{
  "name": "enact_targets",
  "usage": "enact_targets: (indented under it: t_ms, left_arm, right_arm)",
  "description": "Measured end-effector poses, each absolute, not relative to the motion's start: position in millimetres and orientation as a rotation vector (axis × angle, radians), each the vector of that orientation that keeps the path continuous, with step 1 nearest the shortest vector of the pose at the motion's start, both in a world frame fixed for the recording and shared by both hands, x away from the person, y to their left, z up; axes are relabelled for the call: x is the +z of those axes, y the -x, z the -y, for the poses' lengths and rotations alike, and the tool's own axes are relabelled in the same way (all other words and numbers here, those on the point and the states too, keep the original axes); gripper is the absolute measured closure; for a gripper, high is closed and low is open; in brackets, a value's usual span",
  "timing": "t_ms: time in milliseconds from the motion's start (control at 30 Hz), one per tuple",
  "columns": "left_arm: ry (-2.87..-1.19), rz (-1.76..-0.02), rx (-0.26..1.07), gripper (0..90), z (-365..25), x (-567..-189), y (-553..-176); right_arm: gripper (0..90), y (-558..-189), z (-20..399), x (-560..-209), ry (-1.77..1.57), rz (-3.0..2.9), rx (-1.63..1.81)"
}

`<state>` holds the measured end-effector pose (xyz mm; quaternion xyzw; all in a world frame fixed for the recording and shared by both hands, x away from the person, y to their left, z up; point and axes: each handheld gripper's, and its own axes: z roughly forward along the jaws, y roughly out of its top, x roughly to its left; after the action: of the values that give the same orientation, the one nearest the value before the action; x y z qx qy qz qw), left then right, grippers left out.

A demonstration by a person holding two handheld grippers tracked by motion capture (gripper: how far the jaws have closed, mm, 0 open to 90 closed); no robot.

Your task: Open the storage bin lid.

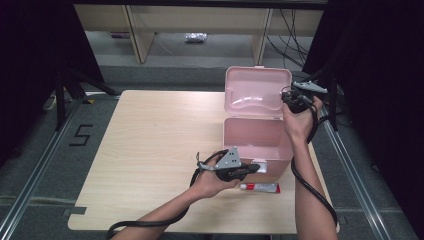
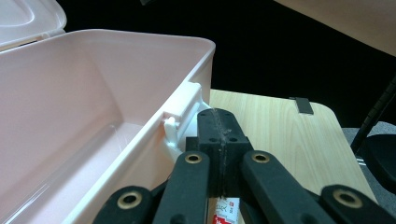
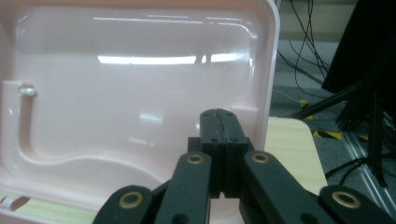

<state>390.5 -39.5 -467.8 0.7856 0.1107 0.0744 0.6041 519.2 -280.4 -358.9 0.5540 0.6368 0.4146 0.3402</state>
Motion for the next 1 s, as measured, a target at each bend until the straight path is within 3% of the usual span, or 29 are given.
enact_targets:
  t_ms: [1000]
  left_arm:
    - [-1.825, -0.258, 0.177, 89.7, 40.0, -466.9, -390.1]
  right_arm:
    - [89.2, -451.8, 283.3, -368.9, -1.464, -1.878, 1.11]
